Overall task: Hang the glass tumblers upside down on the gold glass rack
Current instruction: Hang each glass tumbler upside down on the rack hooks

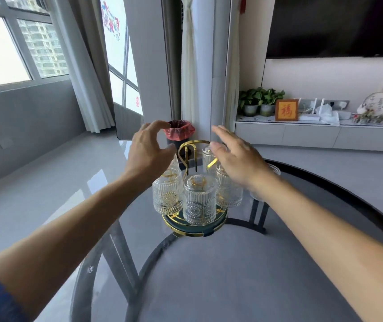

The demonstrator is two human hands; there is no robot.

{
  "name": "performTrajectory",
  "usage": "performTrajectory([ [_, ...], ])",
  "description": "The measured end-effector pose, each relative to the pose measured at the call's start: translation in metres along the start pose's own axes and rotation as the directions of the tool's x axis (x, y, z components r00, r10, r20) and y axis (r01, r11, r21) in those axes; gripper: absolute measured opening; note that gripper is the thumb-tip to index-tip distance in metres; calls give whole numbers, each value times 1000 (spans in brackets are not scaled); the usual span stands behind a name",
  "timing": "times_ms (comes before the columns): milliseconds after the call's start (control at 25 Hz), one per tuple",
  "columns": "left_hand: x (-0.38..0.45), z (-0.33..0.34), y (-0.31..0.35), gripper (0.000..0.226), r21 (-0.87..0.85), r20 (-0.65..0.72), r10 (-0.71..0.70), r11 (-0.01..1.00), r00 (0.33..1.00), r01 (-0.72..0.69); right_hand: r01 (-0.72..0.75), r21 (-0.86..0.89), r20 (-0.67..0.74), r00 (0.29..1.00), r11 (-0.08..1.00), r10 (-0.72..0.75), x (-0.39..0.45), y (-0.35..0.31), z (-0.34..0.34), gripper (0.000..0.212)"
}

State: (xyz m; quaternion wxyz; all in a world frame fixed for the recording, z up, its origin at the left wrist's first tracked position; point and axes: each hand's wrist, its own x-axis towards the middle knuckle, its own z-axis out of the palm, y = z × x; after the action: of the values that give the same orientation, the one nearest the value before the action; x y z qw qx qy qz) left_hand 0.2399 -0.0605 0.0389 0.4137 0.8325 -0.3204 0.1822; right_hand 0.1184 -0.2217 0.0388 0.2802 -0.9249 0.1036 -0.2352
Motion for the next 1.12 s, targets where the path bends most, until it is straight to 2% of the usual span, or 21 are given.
performTrajectory([
  [40,-20,-4,12,40,-45,-86,97,994,992,-101,-29,78,-83,996,997,35,-16,11,-9,52],
  [120,-63,-1,41,35,-157,-107,223,958,969,-238,-110,131,-112,986,985,125,-55,37,-24,50],
  [280,-136,56,93,40,-210,159,341,929,926,-306,-333,137,-65,937,933,344,-133,89,-28,60],
  [320,-147,76,104,45,-216,233,330,935,915,-282,-369,175,-71,920,913,385,-144,100,-28,62],
  [400,-158,115,125,60,-254,348,221,958,911,-135,-424,220,-50,894,878,444,-161,121,-29,66],
  [480,-152,147,136,77,-267,403,60,962,913,55,-467,222,3,878,856,479,-169,135,-27,68],
  [520,-144,164,139,83,-251,414,11,963,910,103,-482,230,19,871,845,492,-171,143,-27,69],
  [600,-123,196,139,88,-174,405,-23,979,914,102,-494,253,38,864,832,502,-171,158,-28,74],
  [800,-74,261,118,92,116,348,30,991,937,-74,-450,295,26,886,843,463,-168,172,-27,77],
  [840,-66,270,114,94,152,322,9,987,947,-61,-438,274,36,894,856,446,-171,173,-25,77],
  [920,-50,288,109,97,178,244,-98,983,965,54,-427,235,57,903,873,426,-174,177,-22,77],
  [1040,-34,298,105,95,73,225,-286,958,931,277,-430,223,57,902,875,429,-173,179,-17,74],
  [1120,-40,291,108,94,38,241,-278,960,930,277,-434,217,40,899,874,436,-170,177,-15,70],
])
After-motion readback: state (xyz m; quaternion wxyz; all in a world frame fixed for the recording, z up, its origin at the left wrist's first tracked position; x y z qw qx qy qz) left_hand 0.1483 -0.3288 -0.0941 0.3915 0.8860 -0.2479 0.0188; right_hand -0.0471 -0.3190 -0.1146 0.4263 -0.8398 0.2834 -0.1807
